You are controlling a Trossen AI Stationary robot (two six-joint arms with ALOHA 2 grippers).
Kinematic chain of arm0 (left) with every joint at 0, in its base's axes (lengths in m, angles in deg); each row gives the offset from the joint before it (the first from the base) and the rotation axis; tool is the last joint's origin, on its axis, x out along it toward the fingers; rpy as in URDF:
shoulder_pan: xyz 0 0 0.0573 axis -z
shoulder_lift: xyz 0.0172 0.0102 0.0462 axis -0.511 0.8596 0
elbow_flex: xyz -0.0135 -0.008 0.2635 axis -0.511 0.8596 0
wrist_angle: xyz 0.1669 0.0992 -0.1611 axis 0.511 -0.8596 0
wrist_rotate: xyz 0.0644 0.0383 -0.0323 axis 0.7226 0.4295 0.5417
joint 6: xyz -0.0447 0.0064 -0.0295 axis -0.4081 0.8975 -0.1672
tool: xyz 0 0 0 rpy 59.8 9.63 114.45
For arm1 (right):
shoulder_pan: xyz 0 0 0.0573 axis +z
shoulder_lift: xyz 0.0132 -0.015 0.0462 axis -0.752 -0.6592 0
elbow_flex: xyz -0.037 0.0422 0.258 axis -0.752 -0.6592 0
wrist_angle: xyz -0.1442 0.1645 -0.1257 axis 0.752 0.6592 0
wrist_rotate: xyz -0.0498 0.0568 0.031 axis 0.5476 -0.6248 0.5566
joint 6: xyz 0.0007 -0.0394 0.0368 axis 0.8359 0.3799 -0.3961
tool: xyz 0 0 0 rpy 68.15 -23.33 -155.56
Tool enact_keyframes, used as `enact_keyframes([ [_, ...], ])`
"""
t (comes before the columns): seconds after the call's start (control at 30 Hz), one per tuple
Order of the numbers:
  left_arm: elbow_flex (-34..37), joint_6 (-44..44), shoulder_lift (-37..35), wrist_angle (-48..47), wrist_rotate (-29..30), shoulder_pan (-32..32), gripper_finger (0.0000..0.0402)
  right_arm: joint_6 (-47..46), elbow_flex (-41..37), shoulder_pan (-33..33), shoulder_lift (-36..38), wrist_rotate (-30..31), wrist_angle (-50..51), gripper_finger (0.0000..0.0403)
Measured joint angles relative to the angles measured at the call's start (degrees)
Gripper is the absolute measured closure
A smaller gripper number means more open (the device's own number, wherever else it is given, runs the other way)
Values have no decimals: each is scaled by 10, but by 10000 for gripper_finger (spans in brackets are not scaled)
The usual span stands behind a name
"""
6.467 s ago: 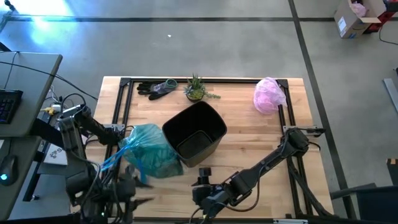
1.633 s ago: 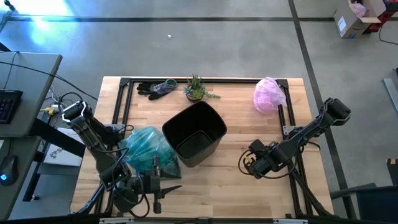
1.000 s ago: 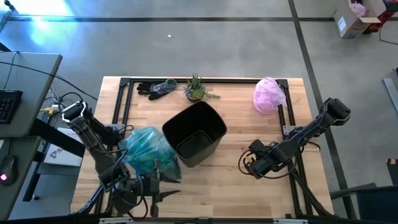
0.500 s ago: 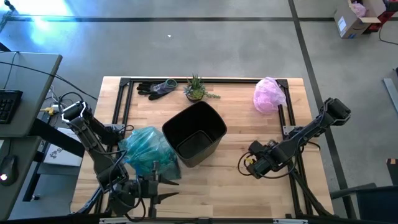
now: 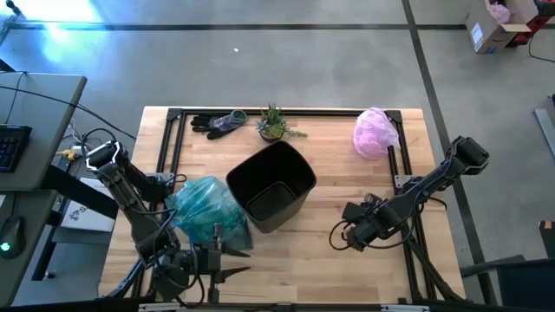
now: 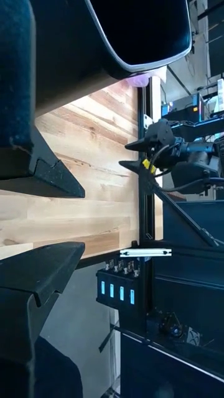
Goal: Place trash/remove bag and relplace
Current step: Put the pink trash bag into the trash bin
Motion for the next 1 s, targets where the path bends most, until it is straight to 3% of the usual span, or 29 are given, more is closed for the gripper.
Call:
enact_keyframes([
  [0.17,0,0,0,0,0,0,293,-63,0,-4,0,32,-86,183],
  [0.43,0,0,0,-9,0,-5,293,-32,0,-10,-2,250,-173,183],
  [0.5,0,0,0,-9,0,-4,293,-25,0,-18,-2,279,-189,183],
  [1.0,0,0,0,-16,-5,2,293,-15,-1,-81,-9,296,-177,183],
])
